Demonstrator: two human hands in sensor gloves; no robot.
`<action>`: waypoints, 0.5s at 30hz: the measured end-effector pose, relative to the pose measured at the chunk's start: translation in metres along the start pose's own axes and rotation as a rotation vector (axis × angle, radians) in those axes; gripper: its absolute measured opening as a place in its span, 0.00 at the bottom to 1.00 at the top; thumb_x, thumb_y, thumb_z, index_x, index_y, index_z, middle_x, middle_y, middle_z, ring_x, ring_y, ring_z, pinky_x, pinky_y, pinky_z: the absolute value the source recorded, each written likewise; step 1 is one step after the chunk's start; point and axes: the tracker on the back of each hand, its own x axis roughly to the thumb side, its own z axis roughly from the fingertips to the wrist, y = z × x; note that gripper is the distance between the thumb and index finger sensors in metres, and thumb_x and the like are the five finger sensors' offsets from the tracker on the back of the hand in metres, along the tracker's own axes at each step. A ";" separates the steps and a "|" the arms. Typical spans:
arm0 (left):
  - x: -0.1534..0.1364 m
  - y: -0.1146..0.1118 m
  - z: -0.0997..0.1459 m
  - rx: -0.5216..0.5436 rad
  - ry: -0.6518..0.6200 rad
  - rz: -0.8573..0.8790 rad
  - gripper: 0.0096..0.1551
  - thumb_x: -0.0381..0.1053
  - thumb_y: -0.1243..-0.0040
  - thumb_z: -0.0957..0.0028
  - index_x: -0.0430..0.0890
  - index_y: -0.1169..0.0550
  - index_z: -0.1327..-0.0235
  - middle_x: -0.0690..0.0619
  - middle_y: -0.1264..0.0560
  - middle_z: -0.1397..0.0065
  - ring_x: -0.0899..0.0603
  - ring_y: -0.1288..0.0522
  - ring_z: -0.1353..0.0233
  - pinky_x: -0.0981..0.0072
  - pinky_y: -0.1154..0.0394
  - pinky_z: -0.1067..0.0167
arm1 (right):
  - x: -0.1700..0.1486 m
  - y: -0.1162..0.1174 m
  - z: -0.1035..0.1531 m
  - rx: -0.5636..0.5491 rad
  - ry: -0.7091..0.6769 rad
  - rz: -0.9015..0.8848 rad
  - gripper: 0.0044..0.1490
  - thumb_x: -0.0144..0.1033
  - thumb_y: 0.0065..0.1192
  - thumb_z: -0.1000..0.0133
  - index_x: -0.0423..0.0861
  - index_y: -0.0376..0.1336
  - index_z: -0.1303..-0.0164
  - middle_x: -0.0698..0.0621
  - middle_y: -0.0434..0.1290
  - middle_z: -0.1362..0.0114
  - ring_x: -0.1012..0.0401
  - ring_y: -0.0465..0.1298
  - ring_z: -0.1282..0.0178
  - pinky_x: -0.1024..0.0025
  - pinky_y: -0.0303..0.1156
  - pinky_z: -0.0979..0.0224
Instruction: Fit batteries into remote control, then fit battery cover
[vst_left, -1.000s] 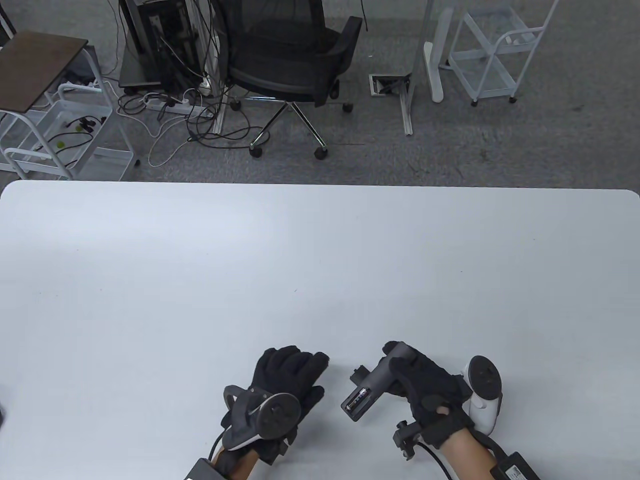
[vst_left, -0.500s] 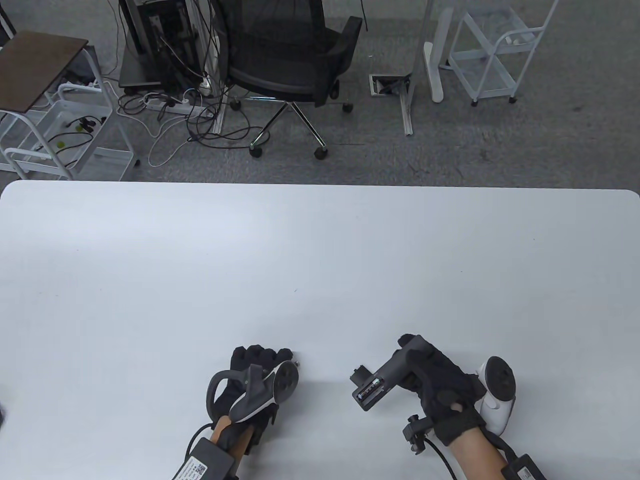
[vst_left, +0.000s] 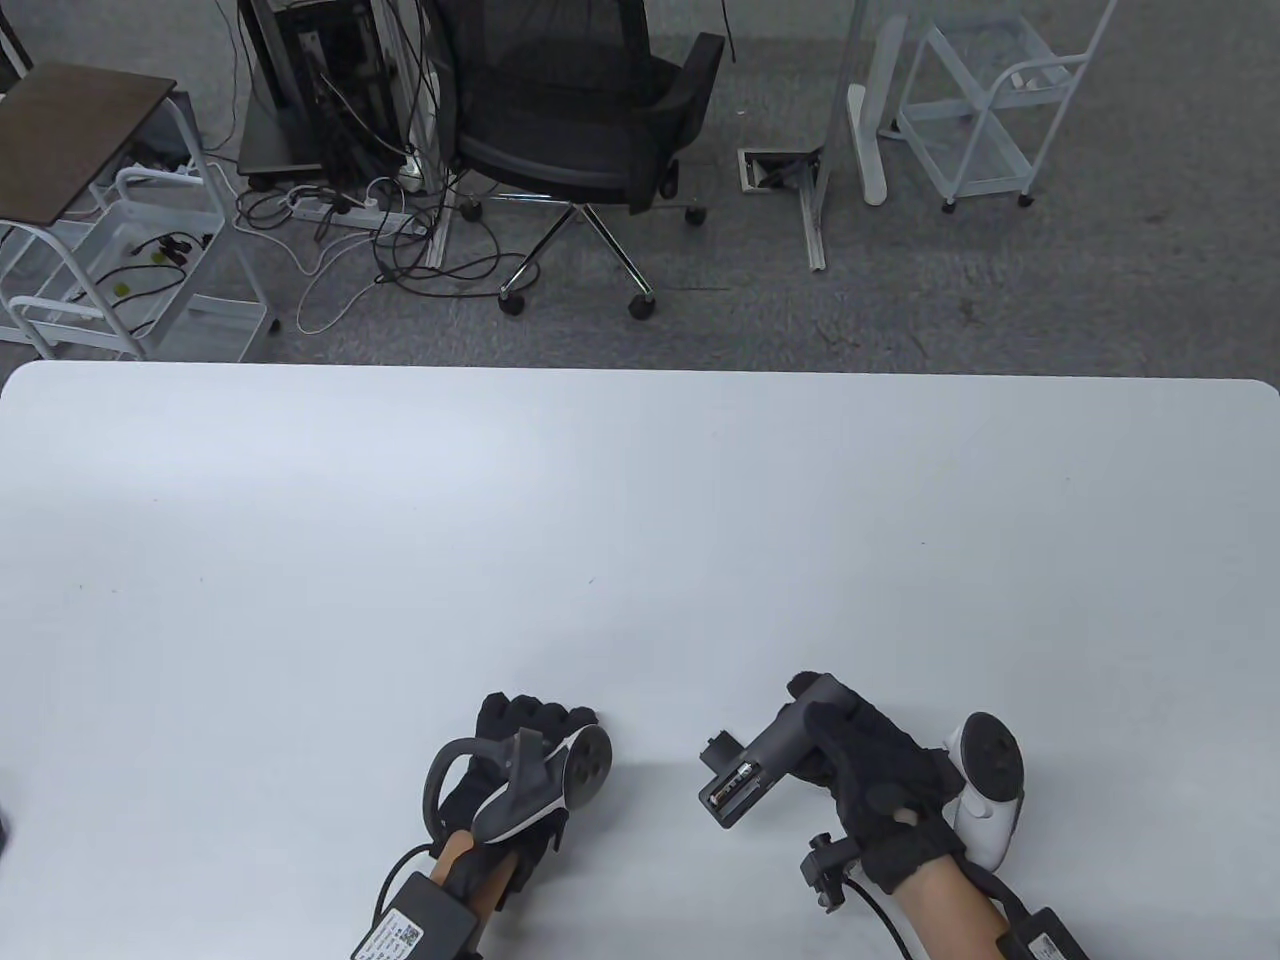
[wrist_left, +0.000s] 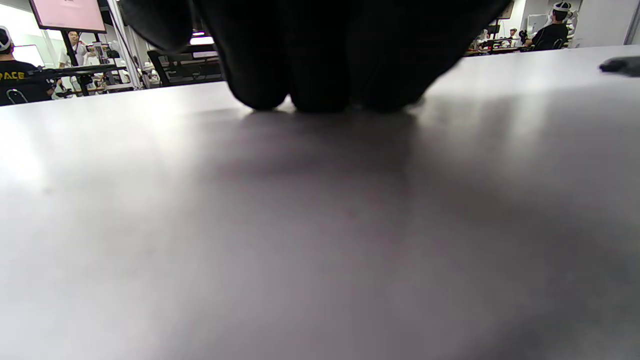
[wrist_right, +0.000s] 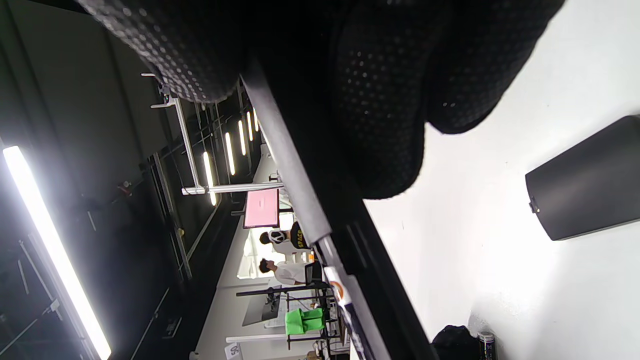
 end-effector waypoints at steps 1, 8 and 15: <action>0.000 0.000 0.000 -0.002 0.002 -0.004 0.27 0.58 0.31 0.46 0.62 0.24 0.33 0.61 0.20 0.32 0.47 0.25 0.23 0.40 0.36 0.17 | 0.000 0.000 0.000 0.001 0.001 -0.001 0.39 0.47 0.69 0.49 0.36 0.66 0.33 0.40 0.81 0.42 0.53 0.88 0.56 0.51 0.78 0.43; 0.002 0.000 0.000 -0.029 0.018 -0.002 0.28 0.59 0.33 0.46 0.62 0.26 0.31 0.59 0.22 0.30 0.44 0.28 0.21 0.39 0.36 0.18 | 0.000 0.001 0.000 0.006 0.003 0.004 0.39 0.47 0.68 0.49 0.36 0.66 0.33 0.40 0.81 0.42 0.53 0.88 0.56 0.51 0.78 0.43; 0.000 -0.001 0.000 -0.042 0.006 0.035 0.30 0.58 0.33 0.45 0.63 0.28 0.28 0.57 0.27 0.23 0.42 0.32 0.17 0.39 0.38 0.17 | 0.000 0.001 0.000 0.013 0.006 0.003 0.39 0.47 0.68 0.49 0.36 0.66 0.33 0.40 0.81 0.42 0.53 0.88 0.56 0.51 0.78 0.43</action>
